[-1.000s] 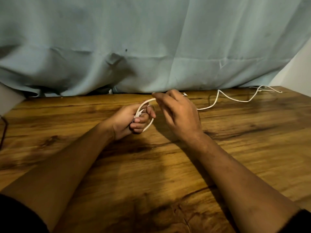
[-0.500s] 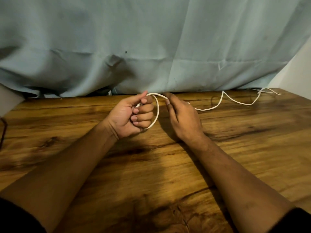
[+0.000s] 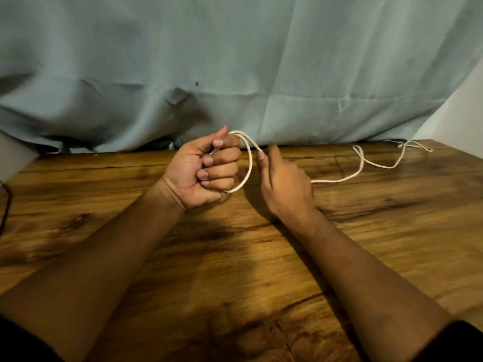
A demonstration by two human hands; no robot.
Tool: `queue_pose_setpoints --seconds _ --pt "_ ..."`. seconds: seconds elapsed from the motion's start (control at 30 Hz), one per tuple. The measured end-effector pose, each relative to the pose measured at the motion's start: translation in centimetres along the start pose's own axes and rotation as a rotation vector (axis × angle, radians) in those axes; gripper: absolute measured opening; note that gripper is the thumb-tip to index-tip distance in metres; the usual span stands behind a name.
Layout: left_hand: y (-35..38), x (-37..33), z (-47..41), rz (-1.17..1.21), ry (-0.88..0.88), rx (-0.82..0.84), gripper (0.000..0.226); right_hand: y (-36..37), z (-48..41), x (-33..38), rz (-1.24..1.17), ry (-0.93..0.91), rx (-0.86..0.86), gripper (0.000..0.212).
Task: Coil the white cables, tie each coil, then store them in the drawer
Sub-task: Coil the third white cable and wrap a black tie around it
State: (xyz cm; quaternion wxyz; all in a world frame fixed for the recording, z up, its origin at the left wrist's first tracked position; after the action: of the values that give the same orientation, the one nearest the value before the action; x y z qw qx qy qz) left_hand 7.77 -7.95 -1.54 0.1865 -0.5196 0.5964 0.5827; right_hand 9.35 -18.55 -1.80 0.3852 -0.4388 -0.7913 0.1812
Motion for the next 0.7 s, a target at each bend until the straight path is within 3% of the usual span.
queue_pose_setpoints --seconds 0.13,0.27,0.43,0.57,0.7 --pt "-2.8 -0.3 0.1 -0.060 0.082 -0.236 0.036 2.7 0.7 0.4 0.177 0.040 0.206 0.050" --pt "-5.2 -1.0 1.2 -0.136 0.209 -0.543 0.041 5.0 2.1 2.2 0.184 -0.098 0.386 0.051" --pt "-7.9 -1.9 2.2 -0.103 0.264 -0.693 0.049 6.0 3.1 4.3 0.185 -0.319 0.458 0.031" --pt "-10.1 -1.9 3.2 -0.333 0.170 -0.820 0.059 5.8 3.4 5.6 0.153 -0.464 0.467 0.023" --pt "-11.8 -1.7 4.0 -0.656 0.057 -0.974 0.042 3.8 3.1 6.9 0.118 -0.582 0.362 0.025"
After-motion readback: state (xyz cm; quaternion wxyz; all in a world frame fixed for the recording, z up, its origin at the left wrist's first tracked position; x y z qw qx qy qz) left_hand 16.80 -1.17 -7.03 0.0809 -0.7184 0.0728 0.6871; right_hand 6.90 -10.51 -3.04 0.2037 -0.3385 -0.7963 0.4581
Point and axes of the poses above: each hand's wrist, its own z-axis away from the middle knuckle, its own y-axis out of the palm, x = y × z, the point moved 10 cm from there along -z, towards the middle knuckle, and after that the axes turned 15 degrees about -z, right-handed, at the moved point
